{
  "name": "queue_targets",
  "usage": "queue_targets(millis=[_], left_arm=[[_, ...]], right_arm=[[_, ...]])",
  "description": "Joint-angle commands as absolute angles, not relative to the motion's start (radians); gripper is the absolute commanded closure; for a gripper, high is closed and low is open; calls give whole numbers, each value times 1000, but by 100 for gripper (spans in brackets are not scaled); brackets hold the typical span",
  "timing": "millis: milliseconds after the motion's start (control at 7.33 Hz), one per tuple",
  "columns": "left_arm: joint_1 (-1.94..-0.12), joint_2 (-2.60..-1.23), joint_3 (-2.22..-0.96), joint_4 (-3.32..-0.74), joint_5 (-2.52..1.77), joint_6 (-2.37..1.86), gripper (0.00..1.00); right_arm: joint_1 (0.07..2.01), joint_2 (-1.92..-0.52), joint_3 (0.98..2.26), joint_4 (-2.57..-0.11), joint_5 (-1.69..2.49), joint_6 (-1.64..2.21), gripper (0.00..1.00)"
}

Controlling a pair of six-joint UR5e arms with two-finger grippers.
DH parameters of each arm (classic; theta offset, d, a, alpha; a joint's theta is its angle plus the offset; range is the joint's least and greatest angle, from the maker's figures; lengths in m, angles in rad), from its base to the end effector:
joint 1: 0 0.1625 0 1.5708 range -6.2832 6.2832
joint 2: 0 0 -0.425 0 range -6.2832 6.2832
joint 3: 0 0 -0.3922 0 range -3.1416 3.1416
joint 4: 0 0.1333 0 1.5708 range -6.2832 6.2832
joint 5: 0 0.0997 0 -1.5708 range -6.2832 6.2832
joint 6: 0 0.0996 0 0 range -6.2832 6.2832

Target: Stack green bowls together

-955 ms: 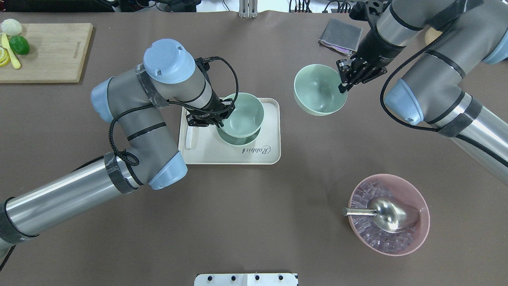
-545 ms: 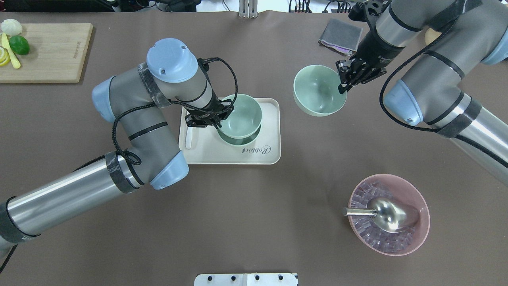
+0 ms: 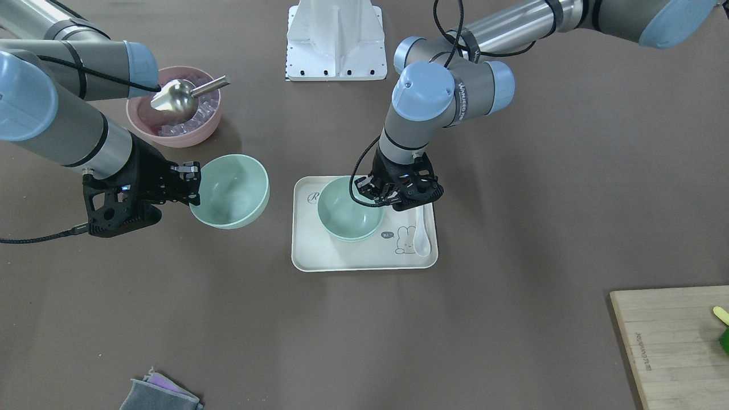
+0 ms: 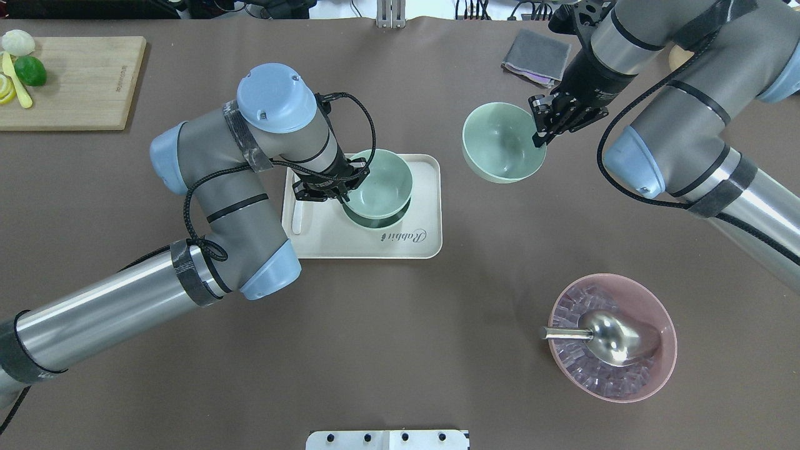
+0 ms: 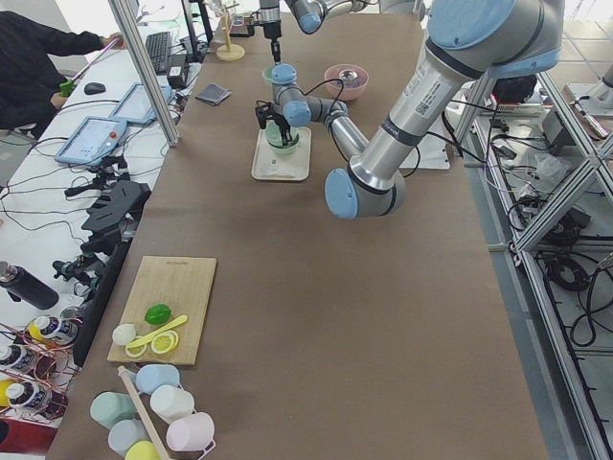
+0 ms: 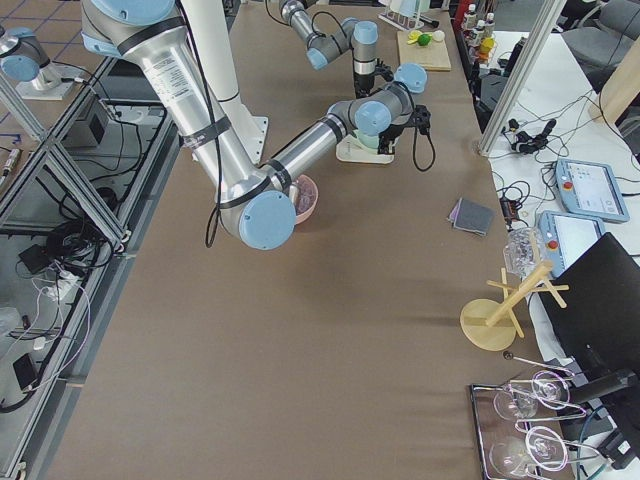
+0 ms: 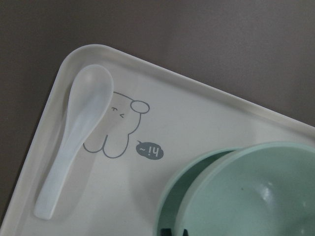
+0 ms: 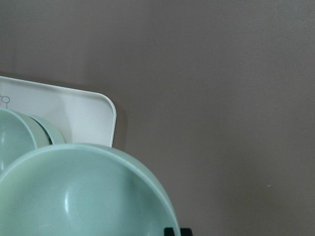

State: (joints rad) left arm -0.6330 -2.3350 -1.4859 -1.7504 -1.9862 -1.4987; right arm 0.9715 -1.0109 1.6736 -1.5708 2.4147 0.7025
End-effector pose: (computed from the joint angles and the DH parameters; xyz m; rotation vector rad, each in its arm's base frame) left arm 0.5362 -0.5089 0.2070 -0.0735 0.9322 -0.3414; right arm -0.3204 -0.5734 0.2721 0.0031 -1.0210 -0.1853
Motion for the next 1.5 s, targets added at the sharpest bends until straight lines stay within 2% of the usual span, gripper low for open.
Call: queue_targets(millis=[0, 1364], left_arm=[[-623, -2333, -1482, -1750, -1976, -1499, 100], [-618, -2335, -1471, -1775, -1979, -1500, 100]], right_arm=[[971, -1011, 1674, -1571, 2414, 703, 100], [971, -1011, 1675, -1571, 2414, 703, 100]])
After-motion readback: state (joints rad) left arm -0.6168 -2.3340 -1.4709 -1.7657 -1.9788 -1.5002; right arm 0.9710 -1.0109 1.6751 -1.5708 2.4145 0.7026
